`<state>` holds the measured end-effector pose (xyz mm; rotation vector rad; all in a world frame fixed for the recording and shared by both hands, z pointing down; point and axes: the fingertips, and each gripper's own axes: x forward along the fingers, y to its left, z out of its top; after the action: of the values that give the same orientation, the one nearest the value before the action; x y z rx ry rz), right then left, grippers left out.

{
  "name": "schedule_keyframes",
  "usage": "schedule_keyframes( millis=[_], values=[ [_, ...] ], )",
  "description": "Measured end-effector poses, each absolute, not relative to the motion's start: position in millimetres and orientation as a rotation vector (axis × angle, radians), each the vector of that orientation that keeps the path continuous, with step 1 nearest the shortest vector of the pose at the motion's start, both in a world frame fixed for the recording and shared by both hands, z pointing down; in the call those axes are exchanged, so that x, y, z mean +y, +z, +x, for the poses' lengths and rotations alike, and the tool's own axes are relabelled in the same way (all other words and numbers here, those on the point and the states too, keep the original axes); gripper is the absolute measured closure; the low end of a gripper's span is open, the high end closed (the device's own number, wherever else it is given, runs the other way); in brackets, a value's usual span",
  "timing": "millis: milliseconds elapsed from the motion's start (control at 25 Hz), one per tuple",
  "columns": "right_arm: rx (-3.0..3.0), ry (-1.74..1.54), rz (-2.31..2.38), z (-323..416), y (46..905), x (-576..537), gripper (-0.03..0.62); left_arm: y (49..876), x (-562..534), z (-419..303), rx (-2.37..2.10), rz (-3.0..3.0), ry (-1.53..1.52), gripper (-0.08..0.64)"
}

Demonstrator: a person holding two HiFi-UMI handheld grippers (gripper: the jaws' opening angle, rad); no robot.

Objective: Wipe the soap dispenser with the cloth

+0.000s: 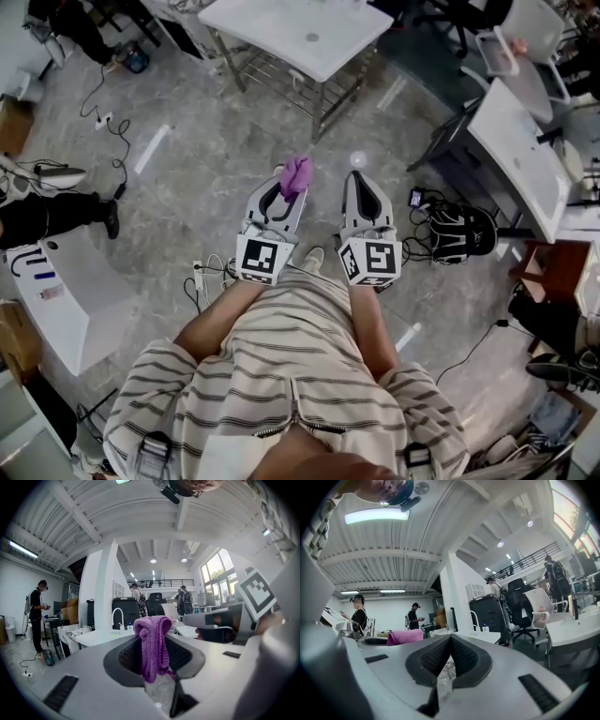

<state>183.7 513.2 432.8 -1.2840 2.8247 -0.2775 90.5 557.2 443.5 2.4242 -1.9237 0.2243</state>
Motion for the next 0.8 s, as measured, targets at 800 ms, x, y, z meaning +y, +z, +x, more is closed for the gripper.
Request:
schedule_keyframes(
  millis=[800],
  values=[
    [2.806,-0.224,-1.467,88.5,424.8,246.8,0.583,437.8,273.3,-4.4,-1.798,2.484,0.158,0.445]
  ],
)
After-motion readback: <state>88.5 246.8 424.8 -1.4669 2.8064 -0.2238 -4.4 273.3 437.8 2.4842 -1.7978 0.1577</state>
